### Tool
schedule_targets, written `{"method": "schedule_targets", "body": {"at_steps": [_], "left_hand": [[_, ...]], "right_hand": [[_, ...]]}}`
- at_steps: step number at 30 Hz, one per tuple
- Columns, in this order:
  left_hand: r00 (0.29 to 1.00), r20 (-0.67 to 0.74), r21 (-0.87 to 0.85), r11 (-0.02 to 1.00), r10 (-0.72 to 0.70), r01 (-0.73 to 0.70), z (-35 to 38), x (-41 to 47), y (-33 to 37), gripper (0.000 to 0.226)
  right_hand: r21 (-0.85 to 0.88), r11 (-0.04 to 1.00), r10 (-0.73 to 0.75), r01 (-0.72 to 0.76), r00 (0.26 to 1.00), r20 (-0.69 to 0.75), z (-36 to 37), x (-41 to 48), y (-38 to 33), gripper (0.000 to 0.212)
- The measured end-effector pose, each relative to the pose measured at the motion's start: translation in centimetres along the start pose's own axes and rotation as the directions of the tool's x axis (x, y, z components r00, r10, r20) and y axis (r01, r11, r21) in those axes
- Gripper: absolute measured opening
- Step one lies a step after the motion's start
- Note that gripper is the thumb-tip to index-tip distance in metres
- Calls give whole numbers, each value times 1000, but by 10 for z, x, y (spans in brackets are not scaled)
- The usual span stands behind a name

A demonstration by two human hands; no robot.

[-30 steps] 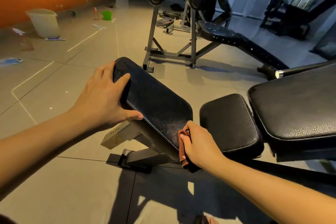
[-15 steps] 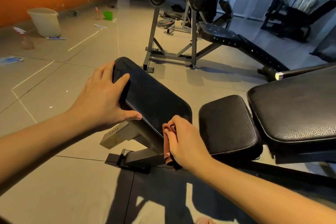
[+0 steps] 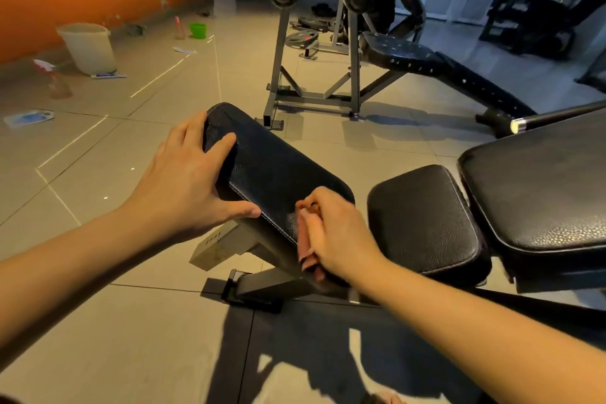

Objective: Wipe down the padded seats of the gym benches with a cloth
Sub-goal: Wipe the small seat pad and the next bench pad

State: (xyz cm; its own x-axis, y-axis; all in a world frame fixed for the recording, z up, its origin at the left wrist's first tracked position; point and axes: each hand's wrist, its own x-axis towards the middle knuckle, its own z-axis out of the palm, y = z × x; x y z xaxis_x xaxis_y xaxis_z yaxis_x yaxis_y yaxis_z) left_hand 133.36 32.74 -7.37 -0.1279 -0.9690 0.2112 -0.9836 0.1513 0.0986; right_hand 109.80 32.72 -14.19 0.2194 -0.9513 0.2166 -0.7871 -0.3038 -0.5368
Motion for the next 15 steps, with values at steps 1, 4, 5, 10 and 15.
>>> {"method": "schedule_targets", "body": {"at_steps": [1,4,5,10,15], "left_hand": [[1000,0,-3,1000,6,-6,0,0,0,127],[1000,-15,-5,1000,12,-12,0,-1,0,126],[1000,-16,-4,1000,10,-10,1,-1,0,126],[1000,-21,5,1000,6,-6,2,0,-1,128],[1000,-12,6,1000,3,-3,1,0,-1,129]], "right_hand": [[-68,992,102,-103,995,-11,-2,8,18,10],[-276,914,290,-296,955,-64,-9,19,42,16],[-260,923,276,-286,958,-75,-6,19,34,15],[85,996,-45,41,997,55,3,-7,-18,12],[-187,947,258,-260,965,-37,-11,19,39,16]]}}
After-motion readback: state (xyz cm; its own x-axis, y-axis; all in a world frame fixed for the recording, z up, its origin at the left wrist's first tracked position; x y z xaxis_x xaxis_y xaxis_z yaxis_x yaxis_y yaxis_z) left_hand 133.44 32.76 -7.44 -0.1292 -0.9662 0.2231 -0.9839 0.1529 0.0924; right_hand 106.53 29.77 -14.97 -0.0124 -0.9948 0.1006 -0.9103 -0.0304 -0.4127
